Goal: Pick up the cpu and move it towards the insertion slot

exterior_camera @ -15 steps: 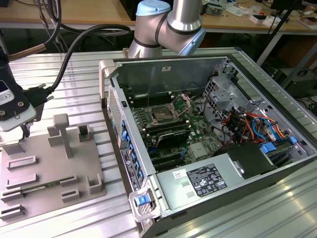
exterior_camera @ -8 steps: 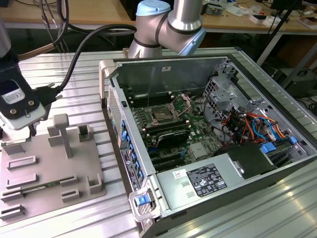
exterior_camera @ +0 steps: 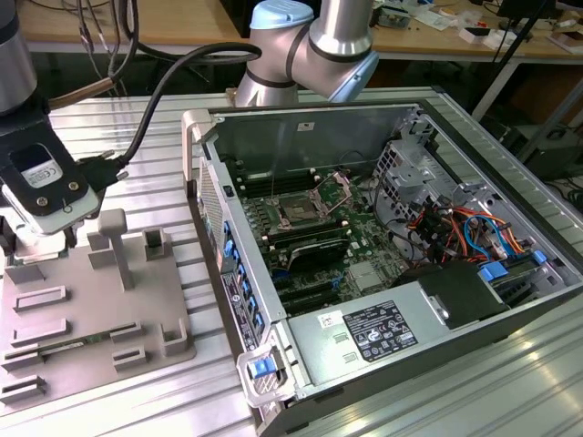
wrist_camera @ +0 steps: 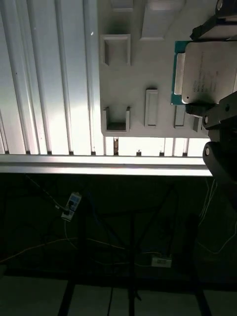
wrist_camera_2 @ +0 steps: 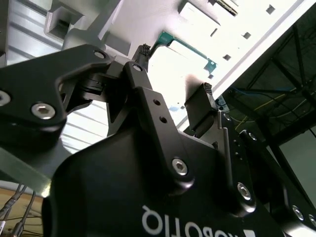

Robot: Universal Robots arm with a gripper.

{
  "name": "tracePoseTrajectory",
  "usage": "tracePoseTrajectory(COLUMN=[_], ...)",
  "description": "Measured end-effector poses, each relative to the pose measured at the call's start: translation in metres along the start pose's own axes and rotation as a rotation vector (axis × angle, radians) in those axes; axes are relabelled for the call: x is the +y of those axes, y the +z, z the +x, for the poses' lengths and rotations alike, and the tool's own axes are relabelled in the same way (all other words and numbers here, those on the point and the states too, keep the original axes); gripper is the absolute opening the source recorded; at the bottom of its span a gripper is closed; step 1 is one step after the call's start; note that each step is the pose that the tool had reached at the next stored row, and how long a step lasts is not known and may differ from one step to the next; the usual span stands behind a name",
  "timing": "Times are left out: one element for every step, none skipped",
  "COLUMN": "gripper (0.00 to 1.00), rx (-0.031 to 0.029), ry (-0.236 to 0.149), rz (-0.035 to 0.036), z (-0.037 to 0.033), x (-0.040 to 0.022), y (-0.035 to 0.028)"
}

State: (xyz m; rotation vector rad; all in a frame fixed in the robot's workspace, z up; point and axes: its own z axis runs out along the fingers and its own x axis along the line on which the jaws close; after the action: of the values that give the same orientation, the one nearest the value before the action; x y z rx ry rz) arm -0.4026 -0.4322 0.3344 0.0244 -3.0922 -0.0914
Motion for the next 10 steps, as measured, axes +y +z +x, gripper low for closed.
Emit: tracePoseTrajectory(gripper=[0.55, 0.55, 0.55, 0.55, 0.55, 0.55, 0.55, 0.55, 0.55, 0.55], rx=[0.0000, 0.0000, 0.0000, 0.0000, 0.0000, 0.0001, -0.0001, 0.0000, 0.0000, -0.0001], ry=[0.000, 0.000, 0.000, 0.000, 0.000, 0.000, 0.000, 0.000, 0.000, 0.000], rz=[0.0000, -0.0001, 0.0000, -0.0001, 0.0000, 0.0000, -0.0001, 0.0000, 0.0000, -0.0001], z=[0.0001, 0.0001, 0.0002, 0.0003, 0.0003, 0.0004, 0.0005, 0.0006, 0.0007, 0.0008], x=[0.0001, 0.0002, 0.0003, 0.0004, 0.0005, 0.0006, 0.0007, 0.0009, 0.0011, 0.0012], y=[-0.0019, -0.0031, -0.0045, -0.0059, -0.0078, -0.0096, -0.0114, -0.0156, -0.0185, -0.0209])
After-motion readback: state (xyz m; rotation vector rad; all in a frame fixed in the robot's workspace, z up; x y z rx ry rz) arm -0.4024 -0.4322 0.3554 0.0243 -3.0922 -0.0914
